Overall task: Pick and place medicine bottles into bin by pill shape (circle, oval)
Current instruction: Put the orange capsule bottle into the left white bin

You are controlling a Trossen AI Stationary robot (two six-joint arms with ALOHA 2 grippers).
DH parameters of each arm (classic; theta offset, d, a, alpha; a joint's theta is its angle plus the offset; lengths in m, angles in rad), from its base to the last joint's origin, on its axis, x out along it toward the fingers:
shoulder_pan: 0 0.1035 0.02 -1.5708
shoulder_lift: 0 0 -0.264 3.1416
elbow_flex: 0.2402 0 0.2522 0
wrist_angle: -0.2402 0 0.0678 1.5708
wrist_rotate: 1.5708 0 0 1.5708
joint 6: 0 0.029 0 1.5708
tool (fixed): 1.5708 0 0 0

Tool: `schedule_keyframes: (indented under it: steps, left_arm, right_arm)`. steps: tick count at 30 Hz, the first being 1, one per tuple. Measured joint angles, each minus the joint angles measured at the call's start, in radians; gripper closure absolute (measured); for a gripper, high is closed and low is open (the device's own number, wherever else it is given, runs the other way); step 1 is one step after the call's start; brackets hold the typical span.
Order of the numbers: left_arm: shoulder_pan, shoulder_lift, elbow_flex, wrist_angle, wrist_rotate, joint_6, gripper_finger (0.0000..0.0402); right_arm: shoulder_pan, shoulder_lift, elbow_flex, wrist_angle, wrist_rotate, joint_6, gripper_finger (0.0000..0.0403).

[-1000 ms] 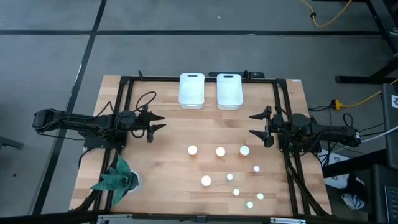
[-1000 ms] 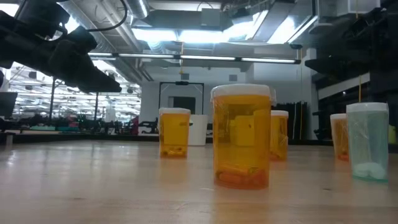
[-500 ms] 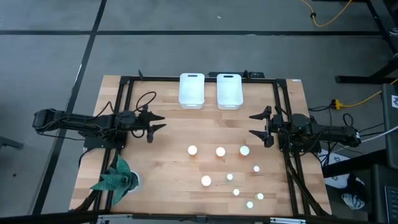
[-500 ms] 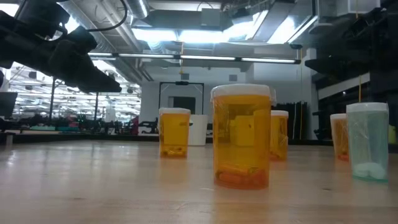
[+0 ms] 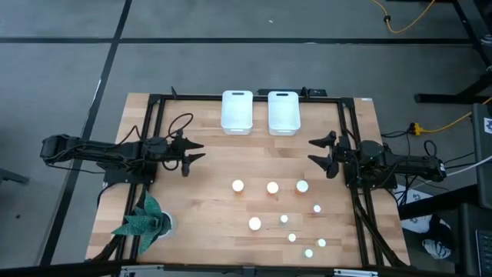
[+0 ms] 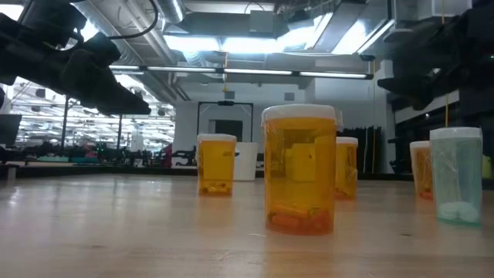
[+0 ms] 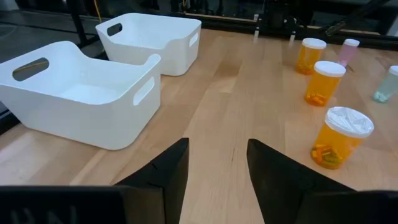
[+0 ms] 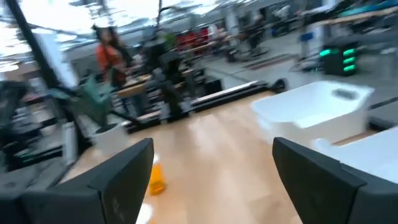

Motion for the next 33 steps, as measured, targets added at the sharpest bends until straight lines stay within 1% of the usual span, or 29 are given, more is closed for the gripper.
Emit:
schedule_keyframes:
  steps: [5,8,11,15,16,18,22,27,30,33]
  left_arm:
    - [0.0,0.0,0.0,0.0,0.0,0.0,0.0246]
    - [0.0,0.0,0.0,0.0,0.0,0.0,0.0246]
    - [0.0,0.0,0.0,0.0,0.0,0.0,0.0246]
    - [0.0,0.0,0.0,0.0,0.0,0.0,0.0246]
    - [0.0,0.0,0.0,0.0,0.0,0.0,0.0246]
    - [0.0,0.0,0.0,0.0,0.0,0.0,0.0246]
    - [0.0,0.0,0.0,0.0,0.0,0.0,0.0246]
    - [0.0,0.0,0.0,0.0,0.0,0.0,0.0246]
    - [0.0,0.0,0.0,0.0,0.0,0.0,0.0246]
    - [0.0,0.0,0.0,0.0,0.0,0.0,0.0246]
  right_arm:
    - [0.0,0.0,0.0,0.008,0.057,-0.005,0.0073]
    - [0.0,0.0,0.0,0.008,0.064,0.023,0.0073]
    - [0.0,0.0,0.0,0.025,0.023,0.072,0.0073]
    - [0.0,0.0,0.0,0.154,-0.056,0.182,0.0073]
    - [0.0,0.0,0.002,0.189,-0.065,0.219,0.0073]
    - [0.0,0.001,0.032,0.188,-0.066,0.281,0.0073]
    - [0.0,0.045,0.157,0.072,-0.077,0.314,0.0073]
    - [0.0,0.204,0.388,-0.082,-0.137,0.263,0.0073]
    - [0.0,0.329,0.551,-0.234,-0.169,0.21,0.0073]
    - [0.0,0.453,0.716,-0.462,-0.19,0.176,0.0073]
